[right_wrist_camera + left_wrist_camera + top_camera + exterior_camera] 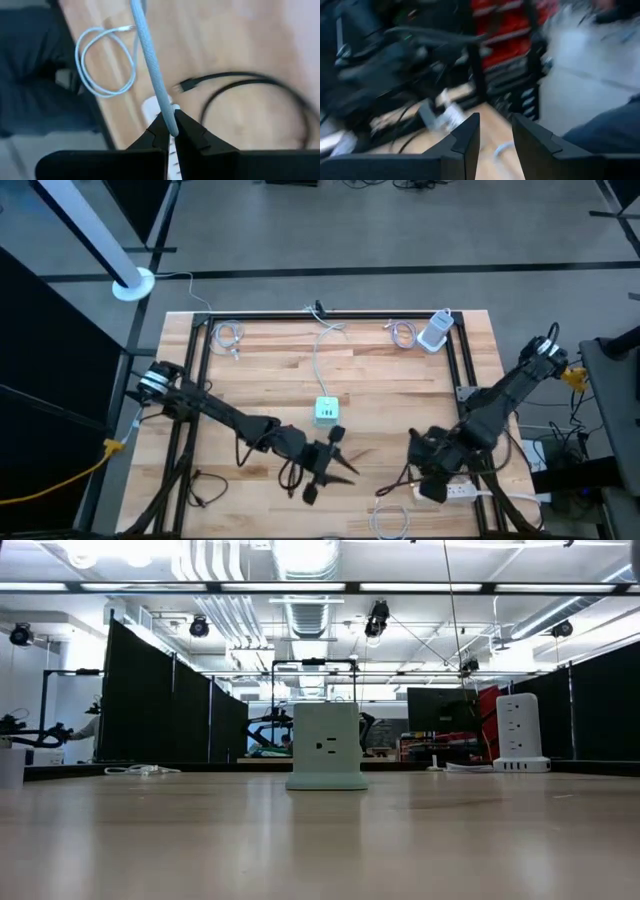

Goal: Insert USB
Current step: Insert the green charger cable into the pink outlet extension

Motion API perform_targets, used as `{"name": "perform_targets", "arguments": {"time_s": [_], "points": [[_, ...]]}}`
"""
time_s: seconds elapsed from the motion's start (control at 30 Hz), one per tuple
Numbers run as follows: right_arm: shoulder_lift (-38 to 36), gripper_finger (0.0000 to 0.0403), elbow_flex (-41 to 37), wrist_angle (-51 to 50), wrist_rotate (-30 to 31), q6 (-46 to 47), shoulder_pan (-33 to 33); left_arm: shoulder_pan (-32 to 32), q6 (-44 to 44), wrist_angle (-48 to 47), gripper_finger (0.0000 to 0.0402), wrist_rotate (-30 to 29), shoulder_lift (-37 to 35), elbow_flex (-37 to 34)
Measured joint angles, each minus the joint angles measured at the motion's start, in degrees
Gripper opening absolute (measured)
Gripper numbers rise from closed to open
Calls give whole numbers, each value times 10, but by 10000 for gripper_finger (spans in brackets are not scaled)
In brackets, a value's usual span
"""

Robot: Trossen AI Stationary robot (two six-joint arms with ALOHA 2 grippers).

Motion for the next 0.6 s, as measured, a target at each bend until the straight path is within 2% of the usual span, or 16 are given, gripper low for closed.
{"name": "perform_targets", "arguments": {"time_s": [0.1, 0.27, 0.43, 0.53, 0.6], "points": [[-34, 0, 0, -2, 36, 4, 31, 4, 1, 32, 102, -1, 19, 0], [-67, 0, 1, 21, 62, 26, 92, 44, -17, 72, 102, -7, 62, 1], [-68, 0, -1, 110, 62, 23, 136, 97, -29, 90, 102, -7, 111, 11], [-57, 0, -2, 167, 62, 11, 142, 129, -32, 94, 102, -5, 136, 35], [-49, 0, -2, 192, 62, 1, 143, 143, -39, 93, 102, 16, 159, 59]]}}
